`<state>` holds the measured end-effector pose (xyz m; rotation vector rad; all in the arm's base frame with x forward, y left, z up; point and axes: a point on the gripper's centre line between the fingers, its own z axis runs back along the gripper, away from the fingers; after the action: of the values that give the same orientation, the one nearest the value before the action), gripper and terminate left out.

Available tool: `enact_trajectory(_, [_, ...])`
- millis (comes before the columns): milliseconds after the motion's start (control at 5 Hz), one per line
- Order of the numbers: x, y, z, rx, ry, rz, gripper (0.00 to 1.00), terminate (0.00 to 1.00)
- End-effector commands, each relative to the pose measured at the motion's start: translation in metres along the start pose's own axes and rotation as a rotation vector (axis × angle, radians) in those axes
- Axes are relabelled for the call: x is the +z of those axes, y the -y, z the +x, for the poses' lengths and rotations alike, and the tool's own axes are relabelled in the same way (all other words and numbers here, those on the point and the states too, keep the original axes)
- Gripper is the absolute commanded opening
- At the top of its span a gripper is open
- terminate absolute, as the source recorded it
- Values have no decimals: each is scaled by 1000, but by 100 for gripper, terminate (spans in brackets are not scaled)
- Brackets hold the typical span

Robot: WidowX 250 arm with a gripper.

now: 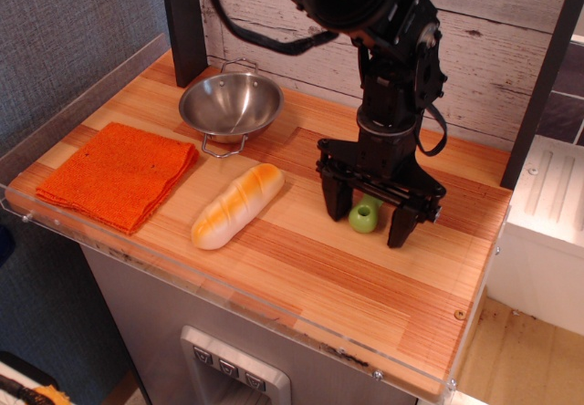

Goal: Hold the green spatula from center of the table and place it inside the steel pan, which is top left side of the table.

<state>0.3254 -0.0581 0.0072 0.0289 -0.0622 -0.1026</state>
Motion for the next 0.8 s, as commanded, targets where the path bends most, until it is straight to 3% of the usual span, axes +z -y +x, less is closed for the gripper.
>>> enact_trajectory(0, [3, -4, 12, 26, 13, 27, 0, 0])
enact_trajectory(400, [30, -12, 16, 26, 52, 6, 0, 0])
enact_trajectory(600, [68, -63, 17, 142, 105, 35, 0, 0])
